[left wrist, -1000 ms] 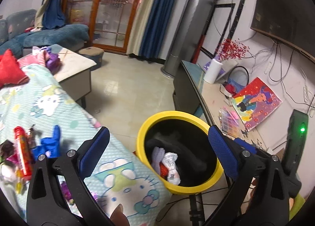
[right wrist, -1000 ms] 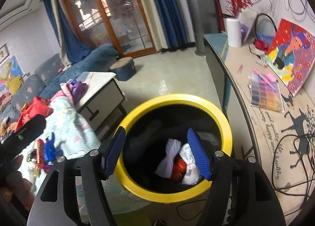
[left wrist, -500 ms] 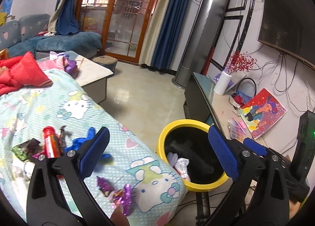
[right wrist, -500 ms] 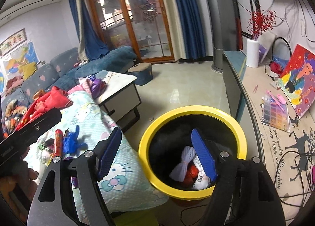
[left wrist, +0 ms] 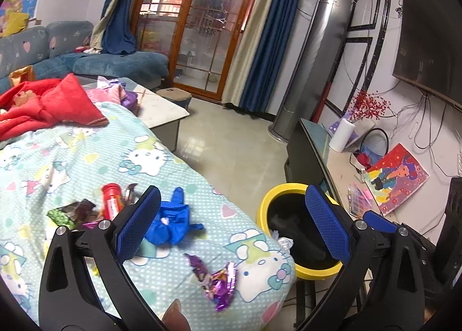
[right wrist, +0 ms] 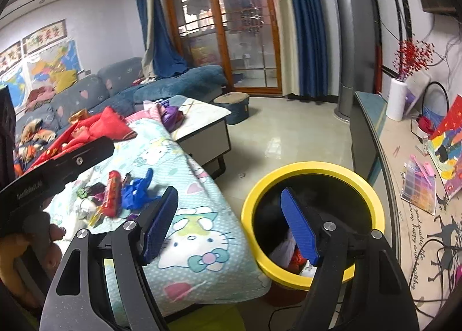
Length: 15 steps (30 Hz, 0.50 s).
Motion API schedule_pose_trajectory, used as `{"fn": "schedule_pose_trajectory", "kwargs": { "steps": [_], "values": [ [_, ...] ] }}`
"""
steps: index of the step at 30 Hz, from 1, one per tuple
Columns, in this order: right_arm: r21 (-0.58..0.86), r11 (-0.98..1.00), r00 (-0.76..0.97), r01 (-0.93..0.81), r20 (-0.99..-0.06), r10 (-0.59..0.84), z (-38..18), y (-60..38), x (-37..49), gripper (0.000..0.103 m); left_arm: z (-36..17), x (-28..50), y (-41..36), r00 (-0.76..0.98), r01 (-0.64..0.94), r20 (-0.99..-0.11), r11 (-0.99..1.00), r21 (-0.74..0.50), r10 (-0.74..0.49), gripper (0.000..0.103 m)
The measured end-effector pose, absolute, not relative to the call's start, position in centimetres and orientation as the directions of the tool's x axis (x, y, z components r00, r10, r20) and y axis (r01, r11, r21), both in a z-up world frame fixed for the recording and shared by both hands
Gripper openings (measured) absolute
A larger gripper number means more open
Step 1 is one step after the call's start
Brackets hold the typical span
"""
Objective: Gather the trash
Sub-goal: 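Move both tools back toward the remaining trash on the bedspread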
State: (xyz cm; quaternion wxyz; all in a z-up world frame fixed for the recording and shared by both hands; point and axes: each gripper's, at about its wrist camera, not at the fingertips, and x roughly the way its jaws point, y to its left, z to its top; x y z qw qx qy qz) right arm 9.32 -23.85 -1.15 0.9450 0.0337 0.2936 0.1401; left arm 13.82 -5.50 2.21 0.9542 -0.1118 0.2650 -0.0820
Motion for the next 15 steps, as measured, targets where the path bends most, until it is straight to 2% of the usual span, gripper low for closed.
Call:
{"fn": "schedule_pose_trajectory", "kwargs": {
  "steps": [15],
  "values": [
    [0.1, 0.926, 0.738, -0.364, -0.576, 0.352, -1.9, -19.1, 8.3, 0.075, 1.3, 13.3, -1.0, 0.847, 0.0, -0.51, 0.96, -0.281, -0.15, 0.092]
  ]
}}
